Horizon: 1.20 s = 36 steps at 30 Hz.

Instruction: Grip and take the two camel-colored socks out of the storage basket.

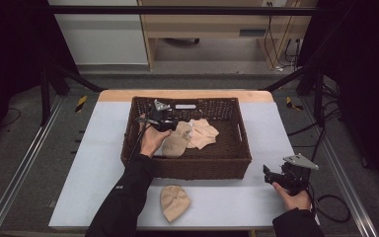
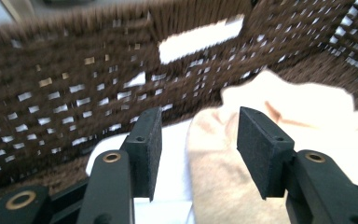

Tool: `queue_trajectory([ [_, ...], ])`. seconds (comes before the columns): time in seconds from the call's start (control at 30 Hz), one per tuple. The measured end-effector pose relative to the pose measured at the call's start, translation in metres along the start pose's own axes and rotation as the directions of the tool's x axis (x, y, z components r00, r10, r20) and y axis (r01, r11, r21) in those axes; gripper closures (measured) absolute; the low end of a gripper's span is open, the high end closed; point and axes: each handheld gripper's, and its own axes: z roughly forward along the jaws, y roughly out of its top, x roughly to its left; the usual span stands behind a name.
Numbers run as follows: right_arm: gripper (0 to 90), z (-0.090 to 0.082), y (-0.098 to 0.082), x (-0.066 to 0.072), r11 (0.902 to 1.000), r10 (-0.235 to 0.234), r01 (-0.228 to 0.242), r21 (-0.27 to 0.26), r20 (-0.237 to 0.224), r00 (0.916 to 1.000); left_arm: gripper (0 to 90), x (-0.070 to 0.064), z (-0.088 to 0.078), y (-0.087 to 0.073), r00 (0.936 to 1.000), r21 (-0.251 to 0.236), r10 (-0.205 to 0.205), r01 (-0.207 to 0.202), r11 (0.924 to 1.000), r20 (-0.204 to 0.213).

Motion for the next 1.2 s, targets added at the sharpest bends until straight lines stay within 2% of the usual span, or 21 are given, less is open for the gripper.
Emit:
queue_trajectory([
  [0.07, 6.2, 0.0, 0.0, 0.0, 1.0, 0.0, 0.0, 0.001, 0.0, 1.0, 50.1, -0.001, 0.004, -0.001, 0.9999, 0.008, -0.006, 0.006, 1.0, 0.011],
  [0.2, 6.2, 0.0, 0.0, 0.0, 1.0, 0.002, -0.002, -0.001, -0.001, 1.0, 49.1, -0.002, 0.009, -0.003, 0.9989, 0.055, 0.047, -0.047, 0.9973, 0.005],
  [0.37, 6.4, 0.0, 0.0, 0.0, 1.0, -0.001, 0.001, 0.0, -0.006, 1.0, 47.6, -0.003, 0.015, -0.007, 0.9987, 0.11, 0.047, -0.049, 0.9927, 0.018],
  [0.5, 6.4, 0.0, 0.0, 0.0, 1.0, 0.003, -0.003, 0.0, -0.004, 1.0, 47.5, -0.003, 0.018, -0.009, 0.9982, 0.128, 0.049, -0.053, 0.9904, 0.036],
  [0.6, 6.4, -0.001, 0.0, 0.0, 1.0, 0.006, -0.006, 0.0, -0.006, 1.0, 51.1, -0.005, 0.018, -0.01, 0.9967, 0.132, 0.052, -0.06, 0.9895, 0.062],
  [0.7, 6.4, 0.0, 0.0, 0.0, 1.0, 0.004, -0.004, 0.003, -0.006, 1.0, 54.5, -0.007, 0.016, -0.009, 0.9937, 0.122, 0.074, -0.084, 0.989, 0.085],
  [0.83, 6.4, 0.0, 0.0, 0.001, 1.0, 0.004, -0.004, 0.005, -0.008, 1.0, 61.6, -0.008, 0.015, -0.009, 0.9916, 0.132, 0.083, -0.096, 0.9866, 0.099],
  [1.0, 6.4, 0.0, 0.0, 0.0, 1.0, 0.004, -0.004, 0.002, -0.007, 1.0, 71.5, -0.011, 0.017, -0.009, 0.9861, 0.145, 0.092, -0.112, 0.9832, 0.139],
  [1.13, 6.4, 0.0, 0.0, 0.0, 1.0, 0.006, -0.006, 0.003, -0.006, 1.0, 78.8, -0.014, 0.017, -0.009, 0.9826, 0.184, 0.13, -0.153, 0.971, 0.133],
  [1.2, 6.4, 0.0, 0.0, 0.0, 1.0, 0.005, -0.005, 0.002, -0.008, 1.0, 82.1, -0.015, 0.016, -0.008, 0.9827, 0.195, 0.141, -0.163, 0.9672, 0.12],
])
